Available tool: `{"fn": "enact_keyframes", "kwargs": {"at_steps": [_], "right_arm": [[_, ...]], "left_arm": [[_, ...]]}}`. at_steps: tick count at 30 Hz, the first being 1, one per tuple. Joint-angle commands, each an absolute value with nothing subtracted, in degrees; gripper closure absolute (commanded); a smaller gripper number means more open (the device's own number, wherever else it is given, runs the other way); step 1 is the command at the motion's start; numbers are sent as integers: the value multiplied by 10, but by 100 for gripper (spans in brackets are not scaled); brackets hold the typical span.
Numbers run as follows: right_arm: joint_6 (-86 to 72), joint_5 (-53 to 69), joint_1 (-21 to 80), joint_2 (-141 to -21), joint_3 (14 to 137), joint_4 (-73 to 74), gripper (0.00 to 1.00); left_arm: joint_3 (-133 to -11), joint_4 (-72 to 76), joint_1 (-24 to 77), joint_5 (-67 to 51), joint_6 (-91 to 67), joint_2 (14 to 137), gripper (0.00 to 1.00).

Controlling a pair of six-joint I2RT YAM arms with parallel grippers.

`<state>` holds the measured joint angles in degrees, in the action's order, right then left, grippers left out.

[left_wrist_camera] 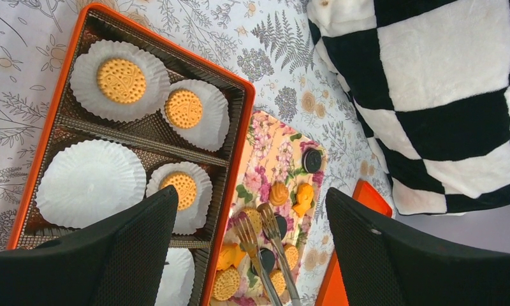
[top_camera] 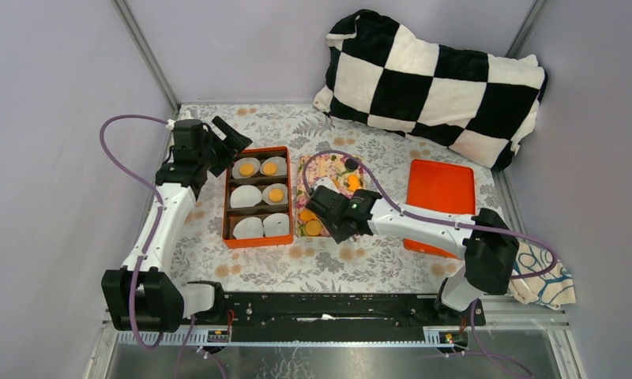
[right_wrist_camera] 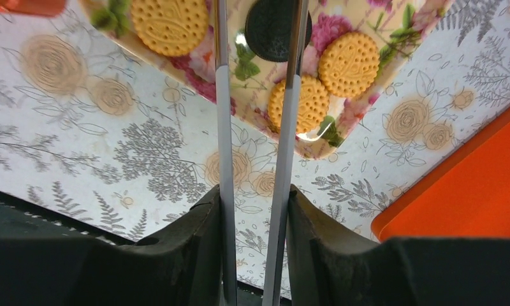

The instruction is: Pack the cookies

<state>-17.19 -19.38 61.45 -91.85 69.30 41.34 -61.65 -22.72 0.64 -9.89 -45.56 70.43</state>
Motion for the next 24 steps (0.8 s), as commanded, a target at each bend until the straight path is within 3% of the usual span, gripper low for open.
{"fn": "enact_keyframes", "kwargs": {"at_steps": [1, 11, 24], "right_arm": [[-164, -208, 619, -897, 757, 415, 83], [-125, -232, 618, -906, 847, 403, 84], [-73, -80, 619, -1088, 1033, 357, 82]], "left_arm": [[-613, -203, 3, -112, -461, 702, 10], [-645, -224, 2, -86, -452, 697, 10], [-766, -293, -5, -2, -427, 712, 8]]}}
